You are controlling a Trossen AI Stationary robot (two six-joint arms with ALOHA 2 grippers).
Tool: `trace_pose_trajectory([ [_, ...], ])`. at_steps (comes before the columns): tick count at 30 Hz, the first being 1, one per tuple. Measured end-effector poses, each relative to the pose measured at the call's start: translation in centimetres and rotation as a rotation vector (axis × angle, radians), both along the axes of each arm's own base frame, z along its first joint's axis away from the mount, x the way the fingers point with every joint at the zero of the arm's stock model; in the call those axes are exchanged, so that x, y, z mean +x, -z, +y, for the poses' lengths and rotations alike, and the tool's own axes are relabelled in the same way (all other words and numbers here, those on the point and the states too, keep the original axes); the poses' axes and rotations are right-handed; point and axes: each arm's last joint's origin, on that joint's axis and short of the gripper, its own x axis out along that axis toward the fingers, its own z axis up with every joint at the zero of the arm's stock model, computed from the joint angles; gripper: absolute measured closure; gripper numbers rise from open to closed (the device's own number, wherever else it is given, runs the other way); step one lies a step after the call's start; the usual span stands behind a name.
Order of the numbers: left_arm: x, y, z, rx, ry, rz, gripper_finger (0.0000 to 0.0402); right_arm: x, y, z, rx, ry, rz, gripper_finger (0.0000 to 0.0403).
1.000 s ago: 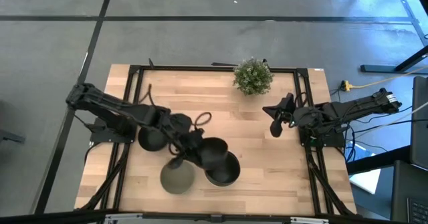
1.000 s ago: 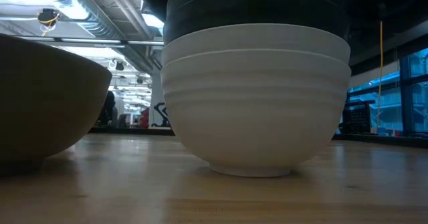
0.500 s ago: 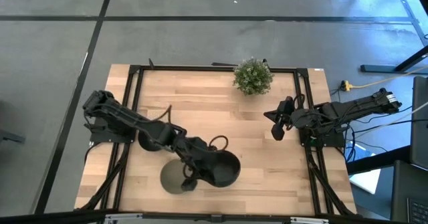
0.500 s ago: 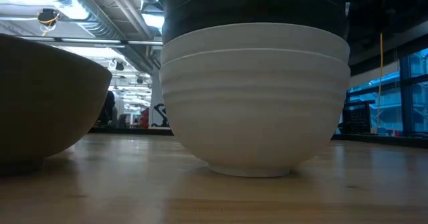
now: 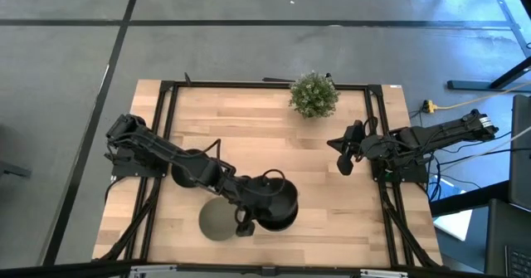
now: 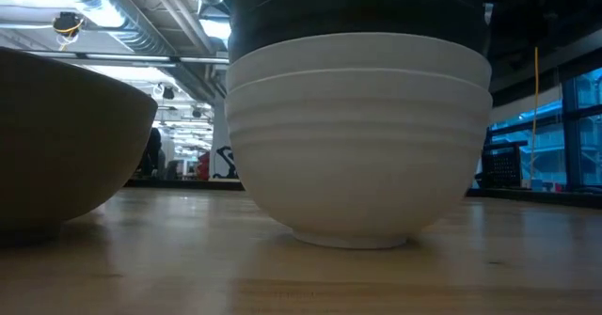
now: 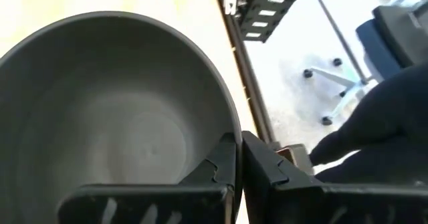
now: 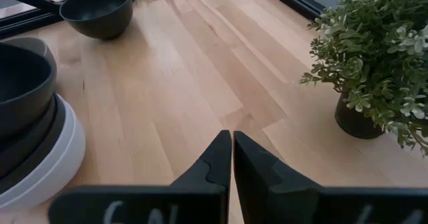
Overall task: Nest bowls inside each other
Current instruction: Stack the black bowl on top of the black bowl
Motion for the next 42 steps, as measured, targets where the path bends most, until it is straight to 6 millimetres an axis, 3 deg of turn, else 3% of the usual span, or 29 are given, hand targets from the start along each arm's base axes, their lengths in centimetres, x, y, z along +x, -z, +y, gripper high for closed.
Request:
trace_pose_trajectory([
  [8,-0.1,0.4,-0.3,0.033,-0.029,0.014,0.0399,0.0,0.0,0.0,0.002,-0.004,0.001,0.0384],
  [18,1.2,3.5,-1.3,0.063,-0.042,0.077,0.0399,0.0,0.0,0.0,0.003,-0.004,0.000,0.0384],
  [30,1.4,3.5,-1.3,0.025,-0.091,0.071,0.0326,0.0,0.0,0.1,0.020,-0.025,0.003,0.0384],
  [42,1.6,2.4,-1.6,-0.029,-0.029,-0.010,0.0311,0.0,0.0,0.1,0.019,-0.025,0.004,0.0384],
])
